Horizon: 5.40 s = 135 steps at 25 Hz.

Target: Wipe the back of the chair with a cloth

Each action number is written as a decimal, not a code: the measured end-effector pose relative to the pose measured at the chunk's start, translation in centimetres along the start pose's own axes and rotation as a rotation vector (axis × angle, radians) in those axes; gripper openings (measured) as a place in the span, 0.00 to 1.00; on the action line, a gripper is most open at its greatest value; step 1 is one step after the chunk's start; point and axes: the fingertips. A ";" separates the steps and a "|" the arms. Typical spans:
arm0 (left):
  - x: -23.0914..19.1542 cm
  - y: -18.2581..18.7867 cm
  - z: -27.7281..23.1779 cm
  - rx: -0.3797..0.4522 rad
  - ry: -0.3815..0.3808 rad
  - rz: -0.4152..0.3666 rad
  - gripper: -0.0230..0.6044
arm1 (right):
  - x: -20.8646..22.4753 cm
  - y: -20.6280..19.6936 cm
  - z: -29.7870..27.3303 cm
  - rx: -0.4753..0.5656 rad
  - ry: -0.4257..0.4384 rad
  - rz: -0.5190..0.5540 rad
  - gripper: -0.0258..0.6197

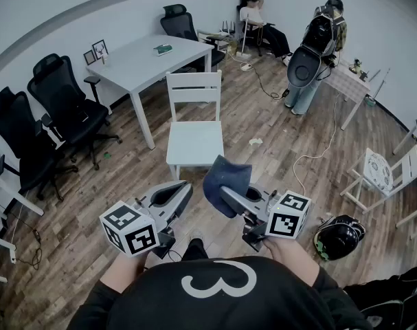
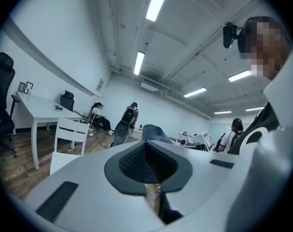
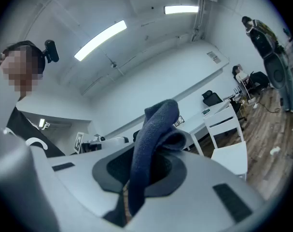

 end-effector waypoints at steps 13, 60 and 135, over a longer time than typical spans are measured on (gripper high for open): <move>-3.1 -2.4 -1.4 -0.038 0.004 0.074 0.06 | 2.9 -2.6 -1.7 -0.020 0.005 -0.073 0.11; -53.8 10.8 -20.8 -0.160 -0.044 0.296 0.06 | 44.3 15.4 -33.4 -0.084 -0.145 -0.272 0.12; -66.1 7.7 -30.1 -0.296 0.155 0.567 0.06 | 72.7 17.9 -44.5 -0.180 -0.631 -0.060 0.12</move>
Point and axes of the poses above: the fingertips, and each gripper's own axes: z backward along the fingers, x to its right, y out of its top, and after that the axes turned 13 degrees about -x, right-handed
